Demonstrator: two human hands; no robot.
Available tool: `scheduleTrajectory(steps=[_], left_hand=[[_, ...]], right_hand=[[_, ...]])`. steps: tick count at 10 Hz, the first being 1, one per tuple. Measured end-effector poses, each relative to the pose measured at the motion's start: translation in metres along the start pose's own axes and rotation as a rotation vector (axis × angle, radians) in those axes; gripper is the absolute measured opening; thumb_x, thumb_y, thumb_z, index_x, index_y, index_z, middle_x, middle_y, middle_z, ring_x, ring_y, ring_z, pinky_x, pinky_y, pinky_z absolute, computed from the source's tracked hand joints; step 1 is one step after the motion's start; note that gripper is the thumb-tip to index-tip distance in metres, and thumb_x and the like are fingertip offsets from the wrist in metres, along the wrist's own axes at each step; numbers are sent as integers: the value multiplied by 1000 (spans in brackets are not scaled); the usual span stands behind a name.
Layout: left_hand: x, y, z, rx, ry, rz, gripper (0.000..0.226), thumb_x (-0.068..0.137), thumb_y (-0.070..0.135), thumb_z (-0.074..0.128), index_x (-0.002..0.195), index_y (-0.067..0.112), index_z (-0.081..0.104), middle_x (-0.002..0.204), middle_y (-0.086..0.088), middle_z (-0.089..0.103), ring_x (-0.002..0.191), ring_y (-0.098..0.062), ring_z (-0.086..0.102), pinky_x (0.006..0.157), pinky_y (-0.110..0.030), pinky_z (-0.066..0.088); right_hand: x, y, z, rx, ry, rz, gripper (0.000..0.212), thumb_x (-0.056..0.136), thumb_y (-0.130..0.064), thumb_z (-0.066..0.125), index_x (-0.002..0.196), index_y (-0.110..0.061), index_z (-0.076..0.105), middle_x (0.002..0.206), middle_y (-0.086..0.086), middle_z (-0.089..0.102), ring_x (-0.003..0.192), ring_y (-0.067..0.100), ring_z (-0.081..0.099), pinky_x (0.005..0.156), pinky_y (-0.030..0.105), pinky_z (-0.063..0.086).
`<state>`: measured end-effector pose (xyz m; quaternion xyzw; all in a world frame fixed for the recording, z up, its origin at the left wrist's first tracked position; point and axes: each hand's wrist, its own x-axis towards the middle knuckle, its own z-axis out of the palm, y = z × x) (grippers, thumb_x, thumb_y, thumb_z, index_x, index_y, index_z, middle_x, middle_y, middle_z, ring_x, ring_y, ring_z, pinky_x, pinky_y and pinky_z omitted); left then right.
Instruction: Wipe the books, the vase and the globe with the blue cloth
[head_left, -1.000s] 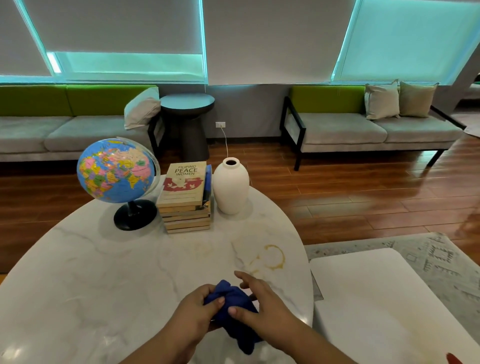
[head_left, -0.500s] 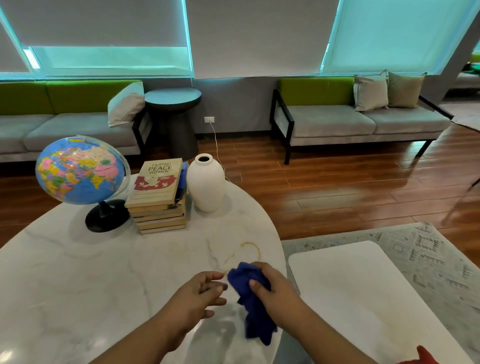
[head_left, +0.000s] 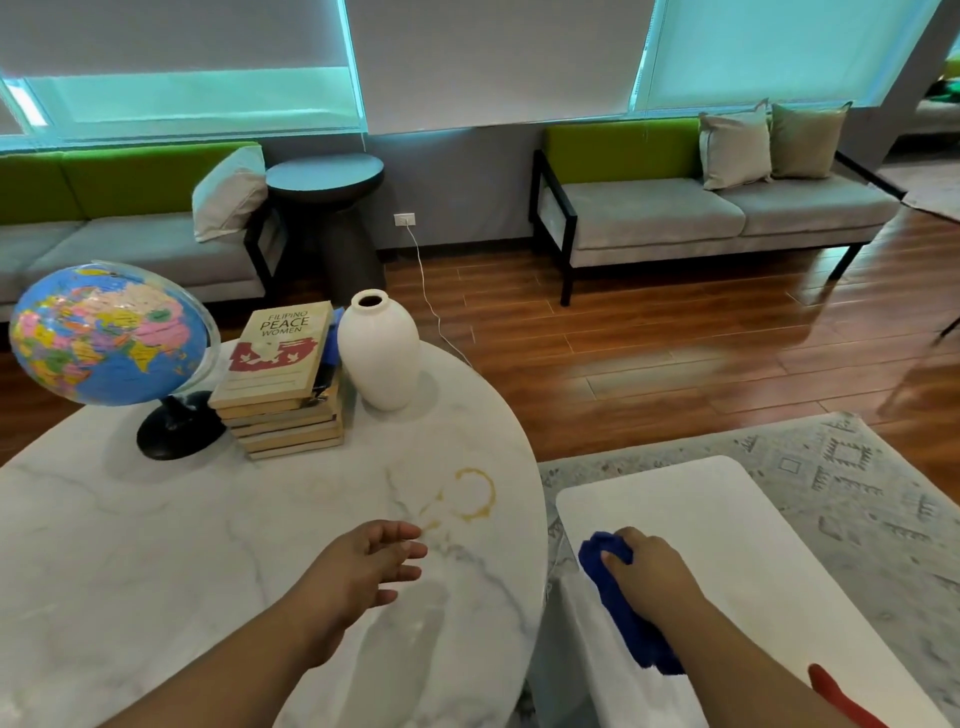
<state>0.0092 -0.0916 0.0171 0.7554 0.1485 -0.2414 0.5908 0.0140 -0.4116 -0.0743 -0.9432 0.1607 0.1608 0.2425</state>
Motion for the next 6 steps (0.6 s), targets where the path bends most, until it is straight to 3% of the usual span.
scheduleTrajectory(steps=[2,3,4,5,6], left_hand=[[0,-3,1,22,17,-19,16,96,18,56,110,17,63,103,1,72,96,-17,68,87,-36,50],[0,-3,1,34,20,-24,15,96,18,56,109,18,63,102,1,72,95,-17,69,86,-35,51],[2,-4,0,45,18,-21,15,96,18,55,109,18,63,103,2,72,95,-15,69,87,-35,51],[1,-3,-3,32,22,-26,15,96,18,55,109,18,63,104,1,72,95,-15,68,88,-35,51],[0,-5,-10,18,28,-19,15,96,17,54,109,18,63,104,1,71,95,-16,68,86,-34,50]], right_hand=[[6,33,29,-98,-68,44,30,99,-30,41,125,-16,49,102,7,49,78,20,53,62,21,38],[6,38,35,-129,-125,88,33,99,-26,38,129,-16,46,107,6,46,87,20,57,58,18,37],[6,35,38,-209,-167,134,45,98,-33,40,141,-21,33,128,8,41,106,24,53,82,25,44],[3,16,28,-236,-58,125,50,97,-36,41,145,-27,29,137,8,35,120,30,41,96,35,41],[5,-14,19,-126,79,-18,48,96,-36,46,142,-26,36,139,8,37,121,31,38,96,38,42]])
